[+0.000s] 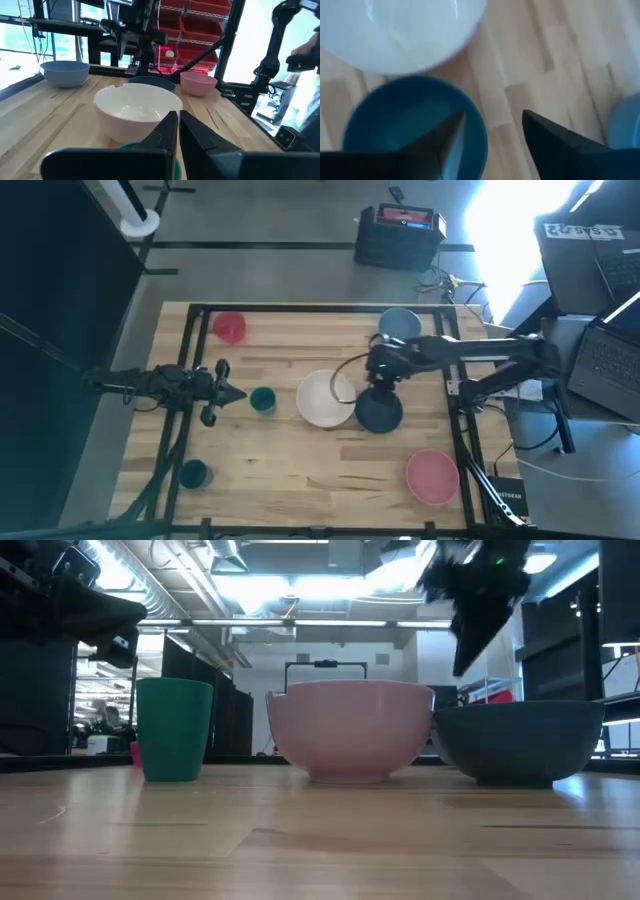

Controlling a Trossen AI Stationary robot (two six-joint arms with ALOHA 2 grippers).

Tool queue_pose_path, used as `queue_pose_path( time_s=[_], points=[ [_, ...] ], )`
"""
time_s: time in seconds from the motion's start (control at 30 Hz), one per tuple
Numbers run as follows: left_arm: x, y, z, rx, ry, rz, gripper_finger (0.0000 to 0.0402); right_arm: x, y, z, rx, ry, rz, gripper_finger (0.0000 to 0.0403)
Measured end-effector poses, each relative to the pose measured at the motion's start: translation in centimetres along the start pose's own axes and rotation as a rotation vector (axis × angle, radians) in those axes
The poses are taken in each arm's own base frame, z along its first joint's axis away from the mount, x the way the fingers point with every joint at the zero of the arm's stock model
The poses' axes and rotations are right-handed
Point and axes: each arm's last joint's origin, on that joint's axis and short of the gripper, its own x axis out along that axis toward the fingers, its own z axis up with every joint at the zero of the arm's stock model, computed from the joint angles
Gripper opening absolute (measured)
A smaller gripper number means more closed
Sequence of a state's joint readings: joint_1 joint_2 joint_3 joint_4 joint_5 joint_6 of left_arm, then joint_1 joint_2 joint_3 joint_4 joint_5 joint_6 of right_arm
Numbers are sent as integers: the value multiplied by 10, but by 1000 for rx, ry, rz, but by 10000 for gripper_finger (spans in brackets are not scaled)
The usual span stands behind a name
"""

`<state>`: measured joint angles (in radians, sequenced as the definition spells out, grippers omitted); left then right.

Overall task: Nest bowls inside each other
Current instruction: Stack the blue bowl on top of the white bowl

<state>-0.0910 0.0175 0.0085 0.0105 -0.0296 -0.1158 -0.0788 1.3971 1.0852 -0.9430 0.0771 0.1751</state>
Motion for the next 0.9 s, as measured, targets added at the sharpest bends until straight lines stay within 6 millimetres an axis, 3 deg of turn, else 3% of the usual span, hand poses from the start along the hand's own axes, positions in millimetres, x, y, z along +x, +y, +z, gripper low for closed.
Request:
queue_pose_path(
  time_s=[0.1, 0.37, 0.77, 0.83, 0.9],
  points=[
    [0, 0, 0, 0, 0, 0, 0, 17, 3, 5, -10, 112, 19, 204],
    [0, 0, 0, 0, 0, 0, 0, 28, 3, -5, -60, 208, 25, 207],
    [0, 0, 0, 0, 0, 0, 0, 60, -15, -35, -3, 319, 50, 169],
    [0, 0, 0, 0, 0, 0, 0, 64, -15, -37, 7, 310, 69, 137],
    [0, 0, 0, 0, 0, 0, 0, 65, -15, -36, 28, 297, 75, 74]
  ],
)
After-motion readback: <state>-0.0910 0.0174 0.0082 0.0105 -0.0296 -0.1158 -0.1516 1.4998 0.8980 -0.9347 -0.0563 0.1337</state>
